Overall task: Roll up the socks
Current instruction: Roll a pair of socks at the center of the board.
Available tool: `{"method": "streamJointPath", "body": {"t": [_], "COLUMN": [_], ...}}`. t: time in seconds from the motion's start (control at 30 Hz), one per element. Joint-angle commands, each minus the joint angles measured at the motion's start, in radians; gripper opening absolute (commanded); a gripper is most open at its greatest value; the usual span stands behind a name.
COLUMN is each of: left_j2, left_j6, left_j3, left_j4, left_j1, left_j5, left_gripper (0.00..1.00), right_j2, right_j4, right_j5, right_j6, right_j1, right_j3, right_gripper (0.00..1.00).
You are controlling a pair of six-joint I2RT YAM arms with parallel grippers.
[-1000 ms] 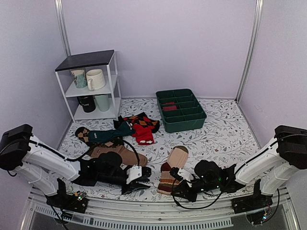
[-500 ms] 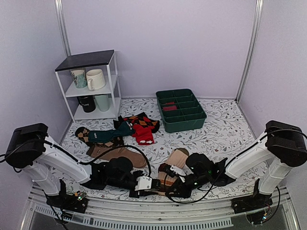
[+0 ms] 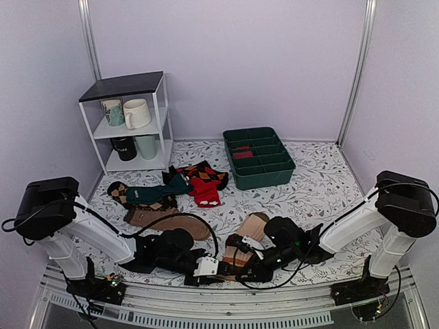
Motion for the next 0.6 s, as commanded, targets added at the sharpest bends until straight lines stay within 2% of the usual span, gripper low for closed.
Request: {"method": "streamJointPath", "body": {"t": [0.0,0.1,0.3,0.4,0.57], "left_j2": [0.025,0.04,0.066,0.074,0.1], "left_j6": [-0.011,-0.015,-0.045,-0.087,-0.198], "left_j3": [0.02,0.035,0.072,0.088,0.13], "left_j4": [-0.007,-0.023,-0.076,-0.117,-0.24], "left_j1": [-0.007,-0.008,-0.005,0.005,0.061], "left_j5": [0.013,0.019,0.047,0.076,0.175], "left_gripper": [0.37,0.29,0.0,0.0,0.0], "right_j2": [0.063,0.068,0.07,0.059,-0.037], "right_j4": [-0.191,-0.192,-0.202,-0.214,-0.189], "right_j5": [0.004,-0.003,-0.004,0.015,0.148], "right_j6": [0.0,-0.001,-0.002,-0.007,-0.048], "right_j1": [-0.002,-0.003,-0.006,-0.005,-0.005], "right_j3": [-0.032,-0.029,-0.021,-0.016,-0.034], "right_gripper": [0.11,0.11,0.12,0.18,0.39]}}
